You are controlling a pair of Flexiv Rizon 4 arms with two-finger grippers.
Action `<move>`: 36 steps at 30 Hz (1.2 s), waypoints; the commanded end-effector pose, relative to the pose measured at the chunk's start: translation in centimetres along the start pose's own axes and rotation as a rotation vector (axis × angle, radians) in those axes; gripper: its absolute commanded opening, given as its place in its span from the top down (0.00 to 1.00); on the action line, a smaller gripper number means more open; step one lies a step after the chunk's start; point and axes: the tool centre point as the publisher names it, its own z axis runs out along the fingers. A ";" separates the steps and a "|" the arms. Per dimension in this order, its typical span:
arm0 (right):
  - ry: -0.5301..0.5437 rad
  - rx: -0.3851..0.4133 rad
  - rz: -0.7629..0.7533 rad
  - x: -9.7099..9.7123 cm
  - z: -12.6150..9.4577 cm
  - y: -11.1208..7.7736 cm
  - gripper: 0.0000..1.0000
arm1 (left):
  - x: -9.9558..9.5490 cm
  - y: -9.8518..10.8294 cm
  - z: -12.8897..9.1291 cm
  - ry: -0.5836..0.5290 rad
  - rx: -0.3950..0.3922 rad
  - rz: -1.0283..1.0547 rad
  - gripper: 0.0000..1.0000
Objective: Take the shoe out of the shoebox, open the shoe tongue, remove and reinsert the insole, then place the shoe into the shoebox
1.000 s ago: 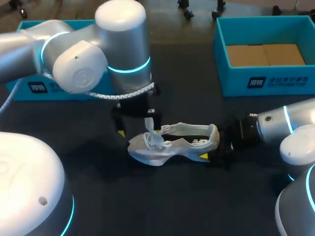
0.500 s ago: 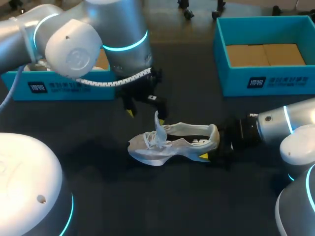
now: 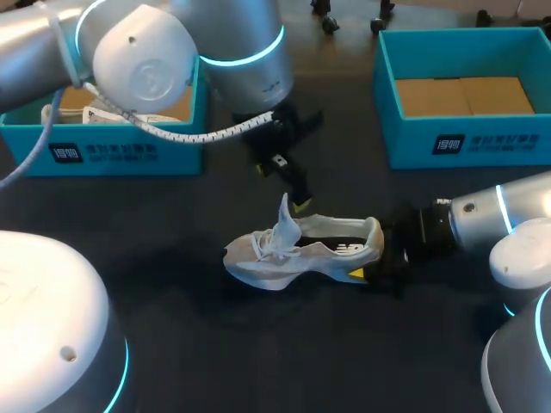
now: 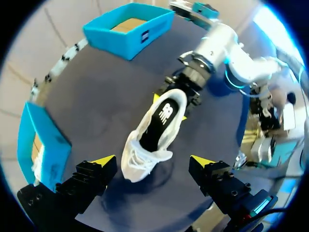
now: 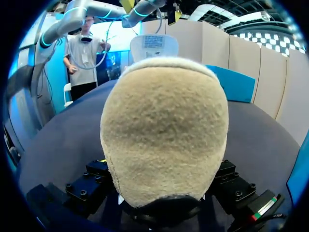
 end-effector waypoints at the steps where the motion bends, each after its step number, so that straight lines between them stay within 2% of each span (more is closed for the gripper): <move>1: -0.001 0.004 0.000 0.1 0.3 0.0 1.00 | 0.6 -1.7 0.3 -0.016 0.060 0.442 0.60; 2: -0.001 0.004 0.000 0.1 0.3 0.0 1.00 | 0.7 -2.1 0.3 -0.012 0.058 0.460 1.00; 7: -0.001 0.004 0.000 0.1 0.3 0.0 1.00 | 1.2 -3.5 0.9 -0.018 0.034 0.575 1.00; 8: -0.001 0.004 0.000 0.1 0.3 0.0 1.00 | 1.5 -3.8 1.1 0.004 0.010 0.601 1.00; 11: -0.001 0.004 0.000 0.1 0.3 0.0 1.00 | 2.1 -4.2 1.5 -0.023 -0.052 0.665 1.00; 36: -0.001 0.004 0.000 0.1 0.3 0.0 1.00 | 2.3 -4.5 1.5 -0.022 -0.045 0.660 1.00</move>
